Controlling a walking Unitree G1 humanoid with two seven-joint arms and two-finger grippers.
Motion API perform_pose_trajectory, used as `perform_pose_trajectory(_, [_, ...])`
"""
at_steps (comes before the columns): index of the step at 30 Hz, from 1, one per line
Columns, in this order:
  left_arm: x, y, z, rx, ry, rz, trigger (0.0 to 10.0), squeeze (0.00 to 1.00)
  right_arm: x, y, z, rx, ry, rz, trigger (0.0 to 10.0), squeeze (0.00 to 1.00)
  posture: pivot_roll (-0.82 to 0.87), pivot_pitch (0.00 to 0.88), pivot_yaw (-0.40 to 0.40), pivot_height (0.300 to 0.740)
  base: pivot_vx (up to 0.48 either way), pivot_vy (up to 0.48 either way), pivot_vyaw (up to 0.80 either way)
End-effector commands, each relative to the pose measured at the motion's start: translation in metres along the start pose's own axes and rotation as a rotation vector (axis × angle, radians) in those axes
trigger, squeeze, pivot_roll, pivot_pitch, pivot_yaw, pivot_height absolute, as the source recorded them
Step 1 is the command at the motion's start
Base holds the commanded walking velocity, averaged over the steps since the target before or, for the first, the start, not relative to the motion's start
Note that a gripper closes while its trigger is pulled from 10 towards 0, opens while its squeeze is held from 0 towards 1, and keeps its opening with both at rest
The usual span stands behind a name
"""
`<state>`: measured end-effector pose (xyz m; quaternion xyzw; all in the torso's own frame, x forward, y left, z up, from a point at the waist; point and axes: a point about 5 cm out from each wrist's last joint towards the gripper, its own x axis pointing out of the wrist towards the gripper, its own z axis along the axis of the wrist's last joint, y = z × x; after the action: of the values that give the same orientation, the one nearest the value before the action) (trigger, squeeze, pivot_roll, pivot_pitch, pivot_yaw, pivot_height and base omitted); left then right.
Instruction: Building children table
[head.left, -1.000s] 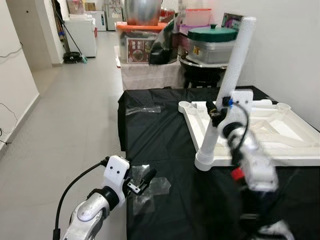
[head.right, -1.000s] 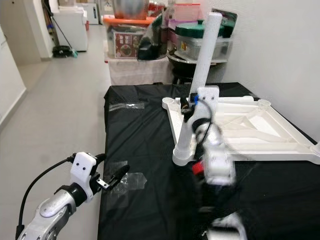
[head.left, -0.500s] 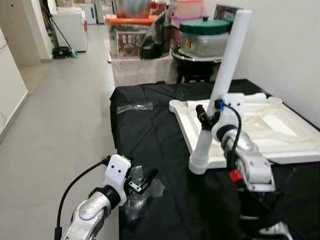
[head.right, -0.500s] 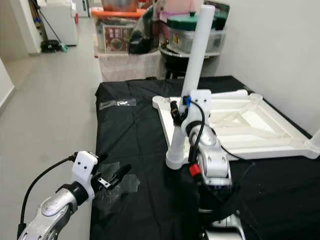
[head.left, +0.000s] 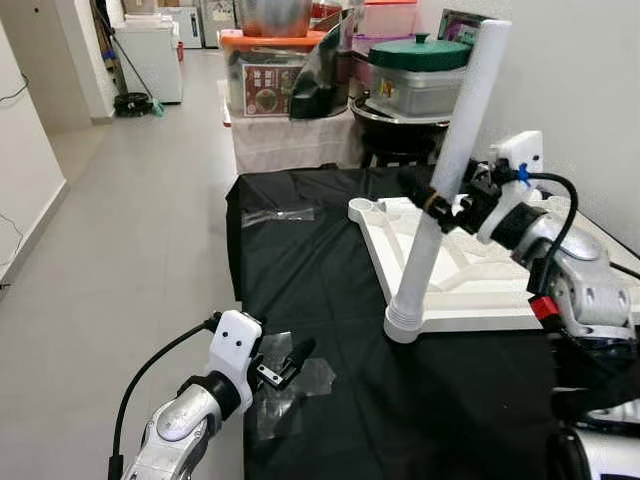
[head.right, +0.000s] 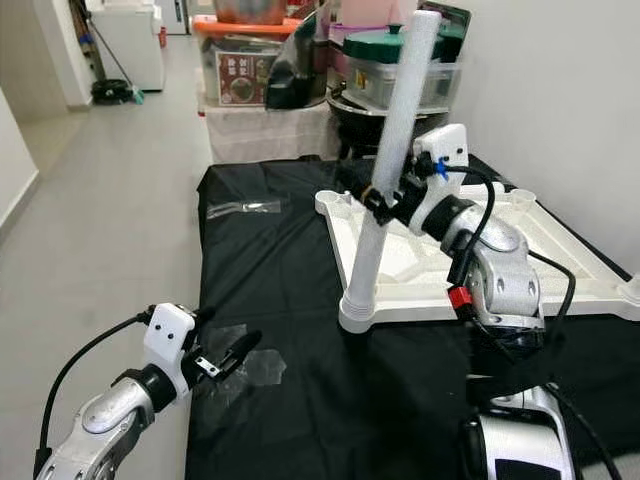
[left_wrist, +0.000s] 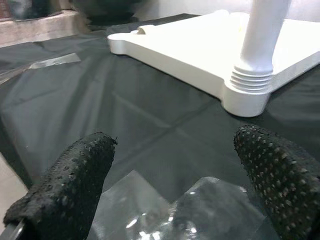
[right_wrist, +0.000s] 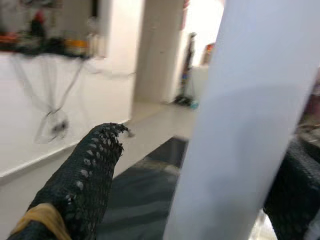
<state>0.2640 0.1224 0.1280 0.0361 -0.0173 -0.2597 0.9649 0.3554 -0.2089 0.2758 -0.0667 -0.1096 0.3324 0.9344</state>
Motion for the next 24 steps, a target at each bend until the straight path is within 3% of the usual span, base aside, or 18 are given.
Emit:
perform_pose_trajectory(1, [0.001, 0.000, -0.002, -0.008, 0.015, -0.006, 10.0, 0.00, 0.003, 0.001, -0.005, 0.011, 0.018, 0.031, 10.0, 0.00, 0.07, 0.000, -0.063, 0.740, 0.000, 0.000, 0.00])
perform_pose_trajectory(2, [0.001, 0.000, -0.002, -0.008, 0.015, -0.006, 10.0, 0.00, 0.003, 0.001, -0.005, 0.011, 0.018, 0.031, 10.0, 0.00, 0.07, 0.000, -0.063, 0.740, 0.000, 0.000, 0.00])
perform_pose_trajectory(3, [0.000, 0.000, -0.002, -0.008, 0.015, -0.007, 10.0, 0.00, 0.006, 0.002, -0.009, 0.018, 0.032, 0.046, 7.9, 0.00, 0.08, 0.000, -0.066, 0.740, 0.000, 0.000, 0.00])
perform_pose_trajectory(4, [0.000, 0.000, -0.002, -0.008, 0.015, -0.007, 10.0, 0.00, 0.006, 0.002, -0.009, 0.018, 0.032, 0.046, 7.9, 0.00, 0.08, 0.000, -0.066, 0.740, 0.000, 0.000, 0.00])
perform_pose_trajectory(5, [0.000, 0.000, -0.002, -0.008, 0.015, -0.007, 10.0, 0.00, 0.007, 0.003, -0.014, 0.024, 0.043, 0.075, 3.8, 0.00, 0.08, 0.000, -0.070, 0.740, 0.000, 0.000, 0.00])
perform_pose_trajectory(6, [-0.001, -0.001, -0.002, -0.008, 0.016, -0.006, 10.0, 0.00, 0.008, 0.003, -0.019, 0.031, 0.051, 0.082, 2.0, 0.00, 0.09, 0.000, -0.071, 0.740, 0.000, 0.000, 0.00])
perform_pose_trajectory(7, [-0.001, -0.001, -0.002, -0.008, 0.016, -0.006, 10.0, 0.00, 0.008, 0.003, -0.019, 0.031, 0.051, 0.082, 2.0, 0.00, 0.09, 0.000, -0.071, 0.740, 0.000, 0.000, 0.00])
perform_pose_trajectory(8, [-0.001, -0.001, -0.003, -0.008, 0.017, -0.005, 10.0, 0.00, 0.009, 0.002, -0.022, 0.034, 0.055, 0.084, 0.0, 0.00, 0.09, 0.000, -0.071, 0.740, 0.000, 0.000, 0.00])
perform_pose_trajectory(13, [-0.003, 0.001, -0.003, -0.005, 0.021, -0.002, 10.0, 0.00, 0.006, -0.012, -0.028, 0.050, 0.076, -0.003, 0.0, 0.00, 0.08, 0.000, -0.068, 0.740, 0.000, 0.000, 0.00])
perform_pose_trajectory(24, [-0.001, 0.000, -0.003, -0.006, 0.020, -0.010, 10.0, 0.00, 0.002, -0.016, -0.031, 0.037, 0.120, -0.068, 0.0, 0.00, 0.07, 0.000, -0.060, 0.740, 0.000, 0.000, 0.00])
